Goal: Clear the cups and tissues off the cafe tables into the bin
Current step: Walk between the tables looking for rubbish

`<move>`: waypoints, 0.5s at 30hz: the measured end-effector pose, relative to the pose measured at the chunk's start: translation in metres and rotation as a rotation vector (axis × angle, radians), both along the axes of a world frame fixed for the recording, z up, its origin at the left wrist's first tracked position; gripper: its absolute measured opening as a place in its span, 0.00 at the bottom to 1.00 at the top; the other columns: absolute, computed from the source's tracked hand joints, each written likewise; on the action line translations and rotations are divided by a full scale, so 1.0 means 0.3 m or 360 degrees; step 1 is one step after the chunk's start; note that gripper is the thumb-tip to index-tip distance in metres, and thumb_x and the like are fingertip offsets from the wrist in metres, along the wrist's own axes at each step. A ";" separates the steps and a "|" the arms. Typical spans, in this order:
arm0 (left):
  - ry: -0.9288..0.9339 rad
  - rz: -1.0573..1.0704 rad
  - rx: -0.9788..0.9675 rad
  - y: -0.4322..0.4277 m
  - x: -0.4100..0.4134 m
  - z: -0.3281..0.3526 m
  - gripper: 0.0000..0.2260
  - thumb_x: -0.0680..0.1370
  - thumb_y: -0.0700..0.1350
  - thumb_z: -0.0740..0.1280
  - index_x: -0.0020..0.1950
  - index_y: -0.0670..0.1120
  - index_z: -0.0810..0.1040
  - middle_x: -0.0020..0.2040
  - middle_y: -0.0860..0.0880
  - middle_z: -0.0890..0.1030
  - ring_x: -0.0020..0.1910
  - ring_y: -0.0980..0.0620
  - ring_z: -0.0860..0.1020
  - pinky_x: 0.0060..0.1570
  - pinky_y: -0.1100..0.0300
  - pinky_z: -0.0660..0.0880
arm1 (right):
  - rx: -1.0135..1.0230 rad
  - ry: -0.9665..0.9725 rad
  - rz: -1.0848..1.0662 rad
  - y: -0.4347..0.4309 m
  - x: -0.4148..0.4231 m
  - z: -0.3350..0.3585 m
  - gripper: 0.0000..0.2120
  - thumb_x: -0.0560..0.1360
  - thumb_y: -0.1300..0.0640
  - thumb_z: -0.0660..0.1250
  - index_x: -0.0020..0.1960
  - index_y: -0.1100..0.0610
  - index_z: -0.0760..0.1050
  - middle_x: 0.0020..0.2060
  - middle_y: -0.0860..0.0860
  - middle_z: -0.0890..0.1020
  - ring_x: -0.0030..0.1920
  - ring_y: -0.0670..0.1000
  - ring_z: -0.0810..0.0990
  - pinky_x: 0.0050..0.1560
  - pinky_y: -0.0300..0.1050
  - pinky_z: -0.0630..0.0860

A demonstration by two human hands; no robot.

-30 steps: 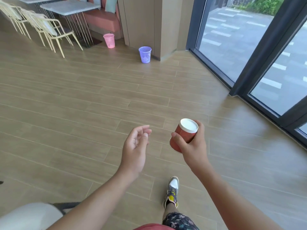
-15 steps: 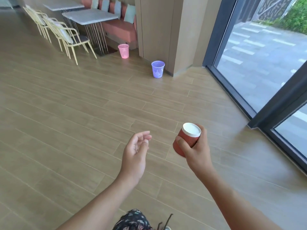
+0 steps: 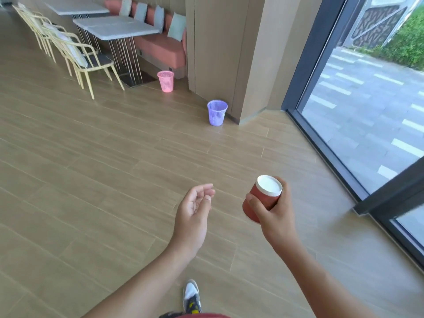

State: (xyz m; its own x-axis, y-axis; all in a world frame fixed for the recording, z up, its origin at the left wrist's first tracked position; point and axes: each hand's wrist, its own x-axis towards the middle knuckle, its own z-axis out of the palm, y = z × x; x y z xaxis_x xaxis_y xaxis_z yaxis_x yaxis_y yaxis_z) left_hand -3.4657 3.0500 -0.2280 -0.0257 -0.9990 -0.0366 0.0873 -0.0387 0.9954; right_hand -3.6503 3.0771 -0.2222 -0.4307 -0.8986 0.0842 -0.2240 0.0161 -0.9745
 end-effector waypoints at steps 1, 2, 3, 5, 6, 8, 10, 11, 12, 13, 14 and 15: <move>-0.0011 -0.0026 -0.0022 -0.070 0.008 0.009 0.12 0.84 0.37 0.62 0.59 0.51 0.81 0.53 0.55 0.84 0.59 0.58 0.81 0.61 0.55 0.77 | -0.0017 0.0018 -0.0003 -0.073 0.009 0.011 0.27 0.74 0.61 0.77 0.66 0.47 0.69 0.49 0.33 0.80 0.52 0.41 0.81 0.55 0.49 0.80; -0.0029 -0.0052 -0.0032 -0.140 0.016 0.017 0.12 0.84 0.38 0.62 0.60 0.52 0.81 0.54 0.56 0.84 0.60 0.58 0.81 0.63 0.54 0.77 | -0.0022 0.0024 0.0000 -0.148 0.017 0.019 0.27 0.74 0.61 0.77 0.66 0.46 0.69 0.49 0.33 0.80 0.51 0.41 0.81 0.54 0.49 0.81; -0.0046 -0.0064 -0.0022 -0.207 0.026 0.023 0.12 0.84 0.39 0.62 0.60 0.53 0.81 0.54 0.58 0.84 0.61 0.58 0.81 0.64 0.53 0.76 | -0.0020 0.0012 0.0007 -0.219 0.024 0.025 0.27 0.74 0.61 0.77 0.66 0.47 0.69 0.49 0.33 0.80 0.52 0.40 0.81 0.53 0.48 0.80; -0.0071 -0.0066 0.0004 -0.323 0.047 0.035 0.12 0.85 0.39 0.62 0.61 0.53 0.80 0.54 0.59 0.84 0.61 0.58 0.80 0.66 0.52 0.76 | -0.0024 -0.0012 0.0024 -0.342 0.045 0.029 0.27 0.74 0.61 0.77 0.67 0.47 0.69 0.49 0.33 0.80 0.52 0.40 0.81 0.51 0.42 0.79; -0.0076 -0.0060 0.0009 -0.375 0.056 0.038 0.12 0.85 0.39 0.62 0.60 0.53 0.80 0.54 0.59 0.84 0.61 0.59 0.80 0.66 0.51 0.76 | -0.0028 -0.0014 0.0033 -0.397 0.054 0.027 0.27 0.74 0.61 0.77 0.67 0.47 0.69 0.49 0.33 0.80 0.52 0.40 0.81 0.50 0.38 0.78; -0.0066 -0.0044 0.0013 -0.476 0.070 0.037 0.12 0.84 0.39 0.62 0.60 0.53 0.80 0.54 0.58 0.84 0.61 0.59 0.81 0.66 0.51 0.76 | -0.0022 -0.0009 0.0051 -0.505 0.065 0.021 0.28 0.74 0.62 0.77 0.66 0.45 0.68 0.49 0.35 0.81 0.51 0.40 0.81 0.48 0.34 0.77; -0.0045 -0.0023 0.0025 -0.585 0.076 0.032 0.12 0.84 0.38 0.62 0.60 0.53 0.80 0.55 0.57 0.84 0.61 0.58 0.81 0.65 0.51 0.77 | -0.0011 -0.0022 0.0057 -0.616 0.069 0.012 0.29 0.74 0.62 0.78 0.67 0.46 0.69 0.50 0.40 0.82 0.51 0.40 0.81 0.48 0.35 0.77; -0.0034 -0.0008 0.0033 -0.641 0.075 0.026 0.13 0.84 0.38 0.62 0.60 0.52 0.81 0.55 0.55 0.84 0.60 0.57 0.81 0.65 0.52 0.77 | -0.0005 -0.0032 0.0052 -0.672 0.067 0.007 0.29 0.74 0.61 0.78 0.67 0.46 0.68 0.52 0.41 0.81 0.52 0.40 0.81 0.49 0.36 0.76; -0.0024 0.0011 0.0039 -0.697 0.072 0.022 0.13 0.84 0.37 0.62 0.60 0.52 0.81 0.55 0.54 0.84 0.60 0.57 0.81 0.64 0.53 0.77 | 0.0000 -0.0032 0.0050 -0.728 0.063 0.000 0.28 0.74 0.61 0.78 0.66 0.45 0.69 0.53 0.42 0.81 0.52 0.40 0.81 0.50 0.36 0.76; -0.0017 0.0030 0.0044 -0.755 0.067 0.017 0.12 0.84 0.37 0.62 0.60 0.51 0.81 0.55 0.53 0.84 0.60 0.57 0.81 0.64 0.53 0.77 | 0.0004 -0.0028 0.0053 -0.786 0.059 -0.008 0.28 0.74 0.61 0.78 0.65 0.43 0.68 0.54 0.43 0.81 0.52 0.40 0.81 0.50 0.36 0.76; -0.0013 0.0044 0.0048 -0.813 0.060 0.012 0.12 0.84 0.36 0.62 0.60 0.50 0.81 0.55 0.52 0.84 0.59 0.56 0.81 0.63 0.54 0.77 | 0.0009 -0.0026 0.0058 -0.845 0.052 -0.019 0.28 0.74 0.61 0.78 0.64 0.41 0.68 0.53 0.42 0.81 0.51 0.39 0.81 0.50 0.36 0.76; -0.0012 0.0054 0.0050 -0.873 0.051 0.003 0.12 0.84 0.36 0.62 0.60 0.50 0.81 0.55 0.52 0.84 0.59 0.56 0.81 0.62 0.54 0.77 | 0.0014 -0.0034 0.0063 -0.906 0.044 -0.033 0.28 0.74 0.61 0.78 0.63 0.40 0.68 0.52 0.41 0.81 0.51 0.40 0.81 0.50 0.38 0.77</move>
State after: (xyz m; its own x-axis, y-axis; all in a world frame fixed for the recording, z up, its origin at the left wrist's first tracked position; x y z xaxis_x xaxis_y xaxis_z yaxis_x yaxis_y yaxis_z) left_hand -3.4503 2.7881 -0.2270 0.0086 -0.9977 -0.0679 0.0816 -0.0669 0.9944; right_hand -3.6372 2.8053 -0.2321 -0.3963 -0.9156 0.0674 -0.2036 0.0161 -0.9789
